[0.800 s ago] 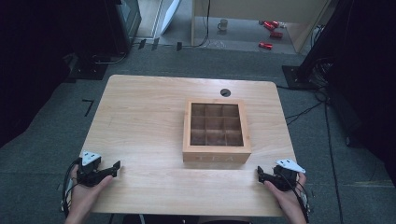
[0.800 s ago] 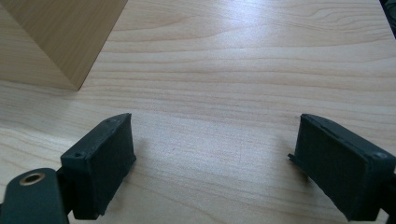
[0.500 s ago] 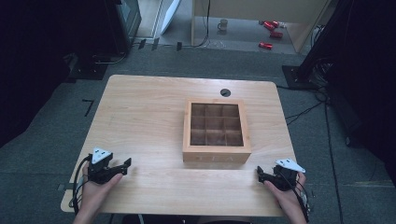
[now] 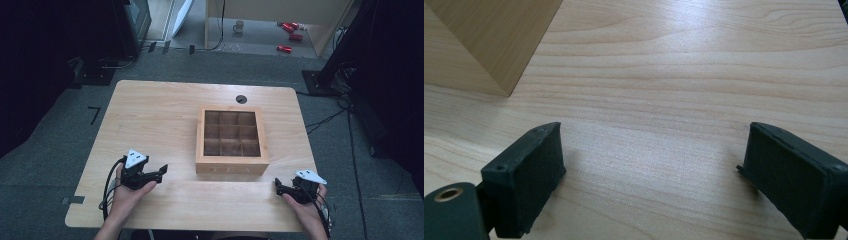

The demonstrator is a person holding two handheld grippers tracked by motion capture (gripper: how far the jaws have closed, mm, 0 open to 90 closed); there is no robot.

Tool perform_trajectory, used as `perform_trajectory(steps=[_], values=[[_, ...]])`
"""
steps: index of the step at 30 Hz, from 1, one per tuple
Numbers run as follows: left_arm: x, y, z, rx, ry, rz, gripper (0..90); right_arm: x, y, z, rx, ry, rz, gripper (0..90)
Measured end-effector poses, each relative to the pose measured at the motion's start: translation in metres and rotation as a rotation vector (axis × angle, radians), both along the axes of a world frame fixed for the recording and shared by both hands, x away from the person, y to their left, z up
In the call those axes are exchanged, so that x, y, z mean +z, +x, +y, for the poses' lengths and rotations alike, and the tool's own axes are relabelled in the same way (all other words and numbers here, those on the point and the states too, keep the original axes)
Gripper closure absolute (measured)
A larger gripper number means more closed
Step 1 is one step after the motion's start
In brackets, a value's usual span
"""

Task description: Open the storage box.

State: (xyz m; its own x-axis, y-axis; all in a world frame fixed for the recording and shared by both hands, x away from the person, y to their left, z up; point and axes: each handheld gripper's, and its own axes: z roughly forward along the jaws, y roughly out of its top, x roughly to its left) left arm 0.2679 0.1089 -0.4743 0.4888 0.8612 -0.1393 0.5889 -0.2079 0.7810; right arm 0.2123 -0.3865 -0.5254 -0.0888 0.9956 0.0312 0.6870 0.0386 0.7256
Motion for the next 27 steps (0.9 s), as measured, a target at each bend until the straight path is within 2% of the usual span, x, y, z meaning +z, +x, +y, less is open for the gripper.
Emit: perform_trajectory(steps=[1,6,7,8,13,18,21,24,27], values=[[0.0,0.0,0.0,0.0,0.0,0.0,20.7,0.0,0.0,0.0,0.0,0.0,0.0,8.9],[0.001,0.007,-0.025,-0.054,-0.02,-0.002,20.9,0.0,0.0,0.001,-0.012,-0.004,-0.003,8.9],[0.001,0.007,-0.025,-0.054,-0.02,-0.002,20.9,0.0,0.0,0.001,-0.012,-0.004,-0.003,8.9],[0.0,0.009,-0.032,-0.067,-0.028,0.004,20.9,0.0,0.0,0.001,-0.016,-0.001,-0.001,8.9],[0.002,0.014,-0.046,-0.107,-0.053,0.006,21.0,0.0,0.001,0.0,-0.016,-0.002,-0.001,9.0],[0.005,0.015,-0.055,-0.151,-0.071,-0.018,20.9,0.0,0.002,0.0,-0.019,-0.002,-0.001,8.9],[0.005,0.016,-0.057,-0.164,-0.078,-0.014,21.0,0.0,0.002,0.001,-0.029,-0.002,0.0,9.0],[0.006,0.017,-0.061,-0.182,-0.112,-0.007,22.2,0.0,0.003,0.002,-0.043,-0.003,-0.002,9.0],[0.005,0.016,-0.066,-0.207,-0.108,-0.007,22.4,0.0,0.003,0.002,-0.044,-0.003,-0.002,9.0]])
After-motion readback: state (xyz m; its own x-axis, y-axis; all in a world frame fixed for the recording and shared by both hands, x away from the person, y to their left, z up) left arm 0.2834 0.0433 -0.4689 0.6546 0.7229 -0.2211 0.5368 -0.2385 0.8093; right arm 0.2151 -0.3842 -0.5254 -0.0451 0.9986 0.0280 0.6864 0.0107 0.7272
